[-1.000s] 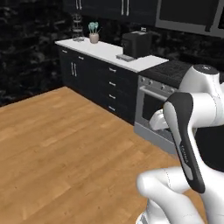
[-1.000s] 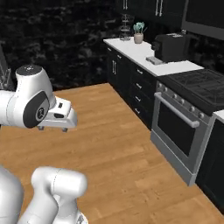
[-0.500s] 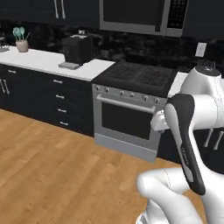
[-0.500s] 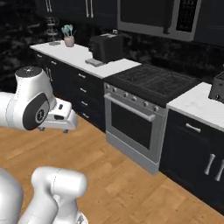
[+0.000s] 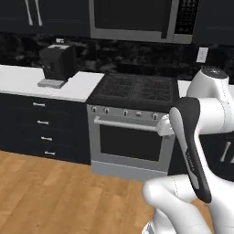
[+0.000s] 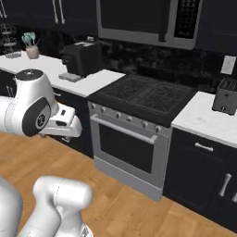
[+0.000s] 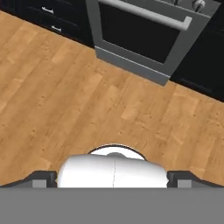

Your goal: Navigate to the microwave.

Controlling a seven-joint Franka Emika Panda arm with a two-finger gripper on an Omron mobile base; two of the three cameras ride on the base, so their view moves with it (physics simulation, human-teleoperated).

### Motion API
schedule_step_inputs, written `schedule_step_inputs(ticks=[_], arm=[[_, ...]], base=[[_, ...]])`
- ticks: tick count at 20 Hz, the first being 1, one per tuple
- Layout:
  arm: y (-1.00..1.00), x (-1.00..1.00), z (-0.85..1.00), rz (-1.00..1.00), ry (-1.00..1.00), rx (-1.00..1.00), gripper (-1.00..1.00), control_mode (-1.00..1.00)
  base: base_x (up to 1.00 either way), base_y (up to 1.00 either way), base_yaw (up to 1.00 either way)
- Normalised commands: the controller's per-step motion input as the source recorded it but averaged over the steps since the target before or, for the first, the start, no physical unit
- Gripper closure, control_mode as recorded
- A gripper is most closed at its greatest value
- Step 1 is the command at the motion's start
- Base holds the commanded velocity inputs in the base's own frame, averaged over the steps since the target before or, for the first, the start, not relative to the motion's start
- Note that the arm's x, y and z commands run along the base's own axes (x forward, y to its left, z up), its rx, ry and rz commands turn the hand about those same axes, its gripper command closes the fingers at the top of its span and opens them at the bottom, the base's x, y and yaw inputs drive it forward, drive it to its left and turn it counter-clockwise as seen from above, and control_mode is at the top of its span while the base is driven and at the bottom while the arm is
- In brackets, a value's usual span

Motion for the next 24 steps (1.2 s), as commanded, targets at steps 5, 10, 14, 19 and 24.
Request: schedule_step_inputs(ticks=[5, 10, 14, 19, 24], arm=[[0.0, 0.0, 0.0, 0.0, 0.0, 0.0, -1.0, 1.0], [0.0, 0.0, 0.0, 0.0, 0.0, 0.0, -1.0, 1.0], [0.0, 0.0, 0.0, 0.0, 0.0, 0.0, -1.0, 1.0], [0.0, 0.0, 0.0, 0.0, 0.0, 0.0, -1.0, 1.0], [0.0, 0.0, 0.0, 0.0, 0.0, 0.0, -1.0, 1.0]], base=[[1.0, 0.31, -0.55], [1.0, 0.21, -0.36], [1.0, 0.28, -0.34], [0.94, 0.92, -0.32], [0.95, 0.93, -0.35]])
